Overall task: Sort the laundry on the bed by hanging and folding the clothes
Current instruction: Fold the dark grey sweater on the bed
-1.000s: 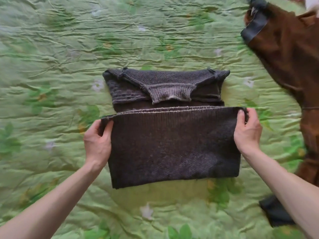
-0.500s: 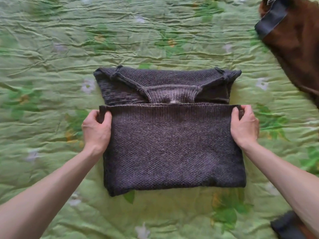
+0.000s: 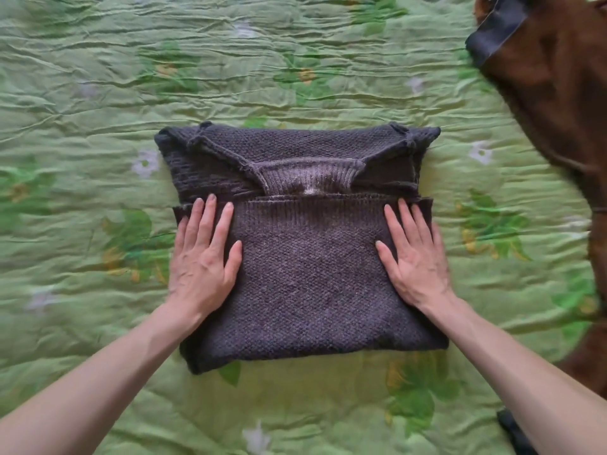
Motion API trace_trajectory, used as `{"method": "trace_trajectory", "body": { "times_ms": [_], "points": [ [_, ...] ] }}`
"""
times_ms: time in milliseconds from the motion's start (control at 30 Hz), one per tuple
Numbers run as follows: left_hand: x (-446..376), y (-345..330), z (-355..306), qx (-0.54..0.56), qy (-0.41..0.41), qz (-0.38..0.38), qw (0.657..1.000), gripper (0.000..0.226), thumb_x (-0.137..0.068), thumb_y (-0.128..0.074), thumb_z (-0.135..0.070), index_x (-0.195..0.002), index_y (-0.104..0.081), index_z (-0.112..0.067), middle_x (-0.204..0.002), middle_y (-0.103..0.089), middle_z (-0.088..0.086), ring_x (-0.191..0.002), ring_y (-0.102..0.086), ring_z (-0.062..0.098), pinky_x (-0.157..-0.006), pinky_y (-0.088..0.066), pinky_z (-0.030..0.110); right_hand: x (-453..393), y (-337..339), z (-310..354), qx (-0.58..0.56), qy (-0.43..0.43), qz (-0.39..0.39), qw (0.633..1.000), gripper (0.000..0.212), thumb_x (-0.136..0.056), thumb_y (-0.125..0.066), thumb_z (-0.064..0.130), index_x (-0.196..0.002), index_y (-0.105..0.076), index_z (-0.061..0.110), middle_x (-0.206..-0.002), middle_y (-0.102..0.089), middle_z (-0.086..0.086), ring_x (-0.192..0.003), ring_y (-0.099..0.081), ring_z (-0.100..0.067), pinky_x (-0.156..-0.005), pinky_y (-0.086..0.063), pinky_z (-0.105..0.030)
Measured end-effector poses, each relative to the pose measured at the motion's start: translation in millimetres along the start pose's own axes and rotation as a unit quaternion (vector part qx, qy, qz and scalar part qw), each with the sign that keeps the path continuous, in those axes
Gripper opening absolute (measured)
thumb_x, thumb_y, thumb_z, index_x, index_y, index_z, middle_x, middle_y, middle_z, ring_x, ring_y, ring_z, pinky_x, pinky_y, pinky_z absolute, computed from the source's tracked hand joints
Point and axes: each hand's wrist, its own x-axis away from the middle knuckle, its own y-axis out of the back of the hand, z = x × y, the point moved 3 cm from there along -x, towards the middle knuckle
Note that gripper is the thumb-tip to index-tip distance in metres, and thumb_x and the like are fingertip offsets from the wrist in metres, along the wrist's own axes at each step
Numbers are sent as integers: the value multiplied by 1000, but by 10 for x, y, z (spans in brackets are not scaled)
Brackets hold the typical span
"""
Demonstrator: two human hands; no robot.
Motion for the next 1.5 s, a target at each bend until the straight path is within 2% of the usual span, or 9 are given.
{"method": "trace_trajectory", "body": {
  "times_ms": [300,467,633,867,1033,1167,1300,1400,1500],
  "points": [
    [846,41,-306,-39,-211,58,975,65,-108,-34,-51,-166,-25,-24,-174,-18,6,-160,-20,28,-126,-22,56,906,-78,-68,-50,119,-9,992,65,-108,-34,51,-162,-32,16,-173,-20,-4,-160,-18,-27,-125,-23,-51],
    [1212,102,-139,-77,-250,114,958,90,-91,-59,-66,-164,-33,-20,-173,-21,13,-159,-21,38,-126,-19,59,1273,-91,-240,-14,171,18,985,77,-103,-40,61,-161,-32,11,-172,-20,-11,-159,-20,-31,-124,-24,-52],
    [1197,332,-168,-99,-269,154,945,77,-84,-54,-29,-158,-43,-12,-168,-32,18,-154,-32,42,-121,-26,58,1250,67,-337,52,243,52,967,95,-92,-59,61,-163,-26,7,-172,-15,-17,-159,-17,-34,-124,-25,-49],
    [1171,495,-367,-126,-221,139,957,83,-70,-32,-1,-150,-56,-10,-158,-49,13,-143,-50,37,-112,-48,55,1253,208,-80,110,190,106,970,104,-71,-67,42,-158,-32,-2,-166,-24,-27,-155,-25,-40,-121,-28,-49],
    [1284,620,-367,-138,-187,165,959,79,-73,-31,-1,-147,-58,-7,-156,-51,15,-140,-54,37,-106,-52,57,1287,332,79,51,145,40,987,75,-72,-41,-6,-146,-53,-4,-153,-48,-25,-142,-51,-37,-111,-50,-49],
    [1337,836,-268,-147,-160,199,956,75,-72,-33,1,-141,-63,-2,-147,-60,18,-130,-63,38,-98,-58,54,1392,489,-112,14,139,0,990,79,-59,-49,-20,-137,-61,-8,-143,-60,-24,-130,-62,-36,-112,-39,-40],
    [1387,1006,-228,-84,-123,245,958,94,-53,-62,14,-144,-62,-10,-150,-58,9,-131,-65,26,-99,-58,38,1649,760,-329,-30,186,15,982,67,-62,-57,-10,-127,-70,-4,-129,-71,-17,-113,-73,-30,-102,-45,-35],
    [1399,1058,-229,-16,-101,319,942,97,-75,-51,6,-163,-32,-31,-170,-25,-13,-154,-33,7,-119,-24,15,1822,894,-411,-49,248,24,967,55,-76,-44,5,-122,-74,2,-125,-74,-8,-107,-75,-21,-100,-47,-30],
    [1279,1175,-226,85,-25,335,938,75,-86,-50,5,-146,-56,-38,-152,-56,-16,-139,-53,8,-109,-33,13,1863,963,-540,-167,137,41,976,47,-82,-64,-6,-121,-75,19,-120,-76,8,-106,-73,-8,-98,-48,-16]
  ]
}}
